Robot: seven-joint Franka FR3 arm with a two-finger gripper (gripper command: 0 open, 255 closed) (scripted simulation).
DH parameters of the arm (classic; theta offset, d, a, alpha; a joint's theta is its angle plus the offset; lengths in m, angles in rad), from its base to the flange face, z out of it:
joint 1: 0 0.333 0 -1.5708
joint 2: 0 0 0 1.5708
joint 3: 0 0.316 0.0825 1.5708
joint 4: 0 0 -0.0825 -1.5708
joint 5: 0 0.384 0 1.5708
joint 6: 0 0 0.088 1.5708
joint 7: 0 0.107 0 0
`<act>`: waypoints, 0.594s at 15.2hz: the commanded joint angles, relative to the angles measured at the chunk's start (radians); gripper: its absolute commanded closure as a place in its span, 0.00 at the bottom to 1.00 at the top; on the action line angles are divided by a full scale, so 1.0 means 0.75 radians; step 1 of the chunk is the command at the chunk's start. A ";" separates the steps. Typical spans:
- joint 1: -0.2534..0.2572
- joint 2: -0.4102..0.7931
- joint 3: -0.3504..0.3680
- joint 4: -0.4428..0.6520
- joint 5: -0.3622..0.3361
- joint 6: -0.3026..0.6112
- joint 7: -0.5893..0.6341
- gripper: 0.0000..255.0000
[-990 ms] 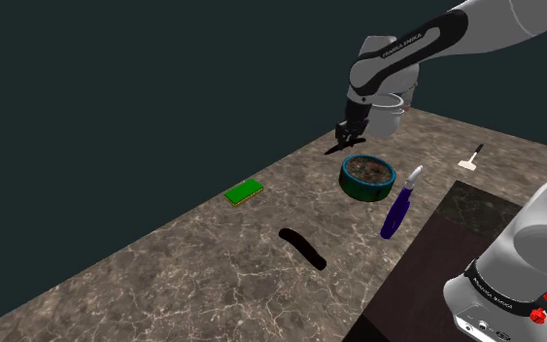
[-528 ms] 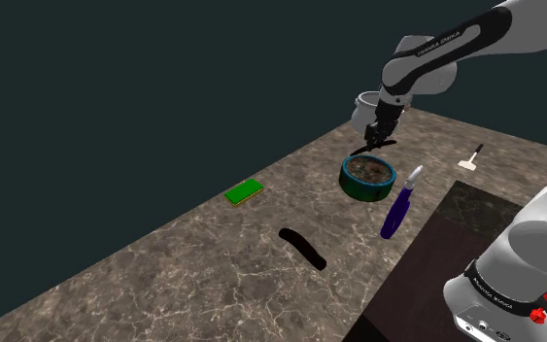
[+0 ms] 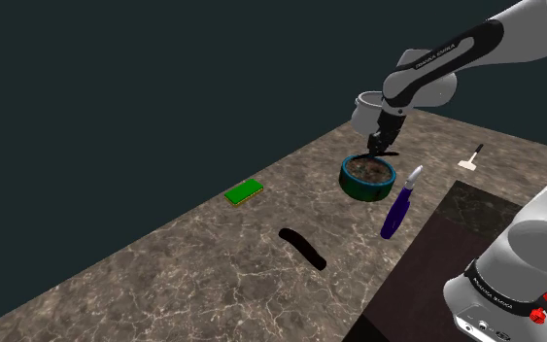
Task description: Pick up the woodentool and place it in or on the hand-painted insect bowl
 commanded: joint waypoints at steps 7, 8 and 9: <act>0.014 0.121 -0.007 -0.047 0.070 0.161 -0.064 1.00; 0.014 0.127 -0.007 -0.048 0.074 0.167 -0.067 1.00; 0.014 0.126 -0.008 -0.048 0.073 0.167 -0.067 1.00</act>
